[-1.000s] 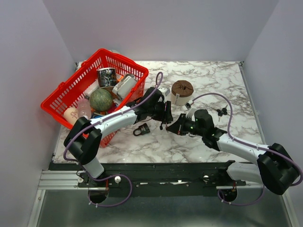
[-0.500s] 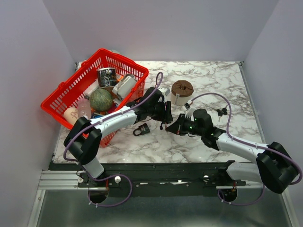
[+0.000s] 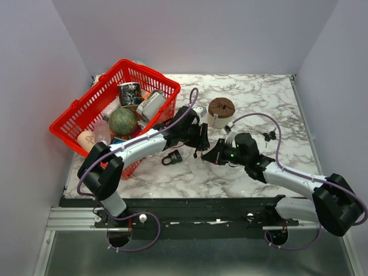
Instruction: Unlock with the key
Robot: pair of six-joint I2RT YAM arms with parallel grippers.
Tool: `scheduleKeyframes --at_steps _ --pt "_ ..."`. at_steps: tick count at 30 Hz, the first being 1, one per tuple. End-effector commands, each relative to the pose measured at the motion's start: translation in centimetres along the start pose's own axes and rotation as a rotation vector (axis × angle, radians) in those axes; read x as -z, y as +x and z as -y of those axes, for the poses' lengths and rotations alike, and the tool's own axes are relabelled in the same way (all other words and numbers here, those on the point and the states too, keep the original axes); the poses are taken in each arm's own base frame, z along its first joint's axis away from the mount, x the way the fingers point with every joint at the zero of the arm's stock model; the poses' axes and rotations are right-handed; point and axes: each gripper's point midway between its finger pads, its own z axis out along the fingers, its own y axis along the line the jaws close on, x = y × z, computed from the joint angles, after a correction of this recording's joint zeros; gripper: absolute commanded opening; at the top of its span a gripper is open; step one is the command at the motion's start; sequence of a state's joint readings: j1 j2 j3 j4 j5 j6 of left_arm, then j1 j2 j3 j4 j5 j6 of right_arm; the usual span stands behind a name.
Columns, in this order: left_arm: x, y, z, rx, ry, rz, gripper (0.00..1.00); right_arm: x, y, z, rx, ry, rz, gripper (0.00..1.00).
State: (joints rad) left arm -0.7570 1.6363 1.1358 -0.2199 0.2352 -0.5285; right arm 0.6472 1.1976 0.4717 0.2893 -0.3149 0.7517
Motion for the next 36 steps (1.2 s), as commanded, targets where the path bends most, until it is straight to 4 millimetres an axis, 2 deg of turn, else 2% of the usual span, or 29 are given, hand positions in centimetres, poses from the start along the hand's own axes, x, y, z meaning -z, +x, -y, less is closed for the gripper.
scheduleKeyframes --at_steps 1,31,36 --pt "0.7 -1.8 1.2 -0.027 0.023 0.059 0.0 0.4 0.2 0.7 0.004 0.04 0.01 0.01" --pt "0.6 -1.7 1.0 -0.034 0.014 0.053 0.0 -0.2 1.6 1.4 -0.02 0.056 -0.045 0.01" --pt "0.6 -1.7 1.0 -0.034 0.016 0.054 0.0 -0.3 1.1 1.2 -0.01 0.057 -0.034 0.01"
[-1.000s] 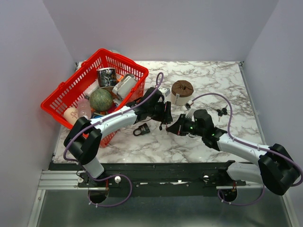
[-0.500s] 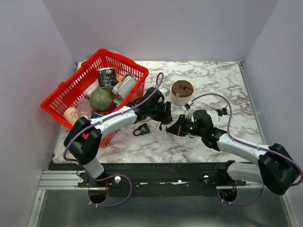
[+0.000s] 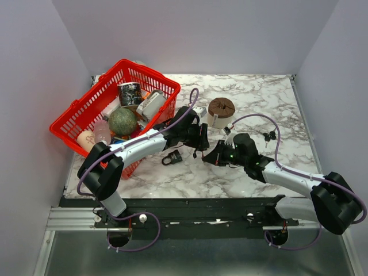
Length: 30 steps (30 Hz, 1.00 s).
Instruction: Unlock with the key
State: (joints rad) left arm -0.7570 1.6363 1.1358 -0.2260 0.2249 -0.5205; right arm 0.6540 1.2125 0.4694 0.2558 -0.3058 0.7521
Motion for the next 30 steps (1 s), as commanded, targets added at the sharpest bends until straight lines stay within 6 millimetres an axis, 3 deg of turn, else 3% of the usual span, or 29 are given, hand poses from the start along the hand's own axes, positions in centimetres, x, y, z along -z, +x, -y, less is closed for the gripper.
scheduleKeyframes --at_steps 1,30 --pt "0.7 -1.8 1.3 -0.027 0.029 0.056 0.0 -0.2 0.0 0.2 0.006 0.022 0.0 0.01" --pt "0.1 -1.4 1.0 -0.023 0.024 0.04 0.0 0.5 -1.2 -1.5 0.067 -0.023 0.017 0.01"
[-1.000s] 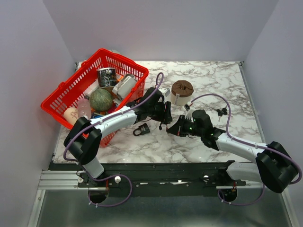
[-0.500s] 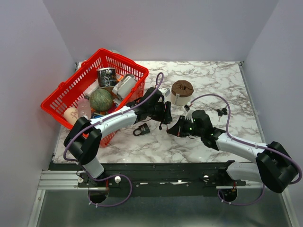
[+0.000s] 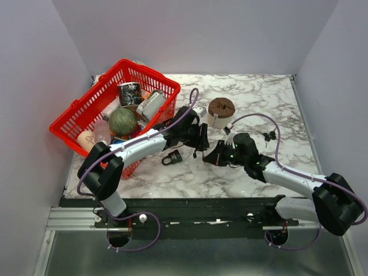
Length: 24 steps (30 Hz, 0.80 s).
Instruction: Unlock with the key
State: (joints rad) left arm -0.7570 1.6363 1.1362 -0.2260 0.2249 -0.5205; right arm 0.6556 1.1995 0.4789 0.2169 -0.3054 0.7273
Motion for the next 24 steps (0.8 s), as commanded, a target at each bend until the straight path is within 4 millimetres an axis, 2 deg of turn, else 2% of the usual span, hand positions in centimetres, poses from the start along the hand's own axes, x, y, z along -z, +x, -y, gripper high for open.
scheduleKeyframes --at_steps 1,11,18,24 --pt "0.1 -1.4 0.9 -0.022 0.022 0.039 0.0 0.3 -1.4 -1.5 0.048 -0.033 0.031 0.01" --pt "0.0 -1.3 1.0 -0.021 0.025 0.036 0.0 -0.2 -1.3 -1.2 0.039 -0.018 0.019 0.01" --pt "-0.1 -1.1 1.0 -0.019 0.026 0.031 0.0 -0.6 -2.0 -1.5 0.044 -0.02 0.033 0.01" --pt "0.1 -1.3 1.1 -0.02 0.027 0.036 0.0 -1.1 -2.0 -0.9 0.025 0.011 0.025 0.01"
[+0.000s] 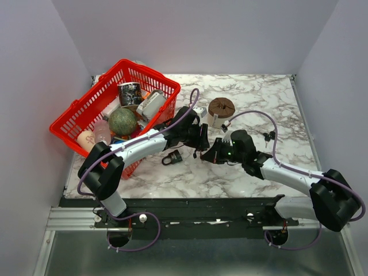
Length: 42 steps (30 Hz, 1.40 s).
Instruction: Unlock with the key
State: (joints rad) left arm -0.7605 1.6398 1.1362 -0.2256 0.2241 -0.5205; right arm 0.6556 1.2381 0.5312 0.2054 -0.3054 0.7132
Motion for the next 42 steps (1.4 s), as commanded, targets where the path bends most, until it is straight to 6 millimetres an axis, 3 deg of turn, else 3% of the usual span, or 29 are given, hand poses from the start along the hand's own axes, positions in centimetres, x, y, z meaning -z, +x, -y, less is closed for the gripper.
scheduleKeyframes --at_steps 1,26,42 --pt "0.2 -1.5 1.0 -0.02 0.027 0.041 0.0 -0.6 -0.8 0.0 0.006 0.022 0.017 0.01" --pt "0.3 -1.5 1.0 -0.02 0.025 0.043 0.0 0.3 -1.6 1.9 -0.028 0.13 0.096 0.01" --pt "0.1 -1.0 1.3 0.02 0.043 0.051 0.0 -0.7 -5.3 -0.3 -0.048 0.054 0.231 0.01"
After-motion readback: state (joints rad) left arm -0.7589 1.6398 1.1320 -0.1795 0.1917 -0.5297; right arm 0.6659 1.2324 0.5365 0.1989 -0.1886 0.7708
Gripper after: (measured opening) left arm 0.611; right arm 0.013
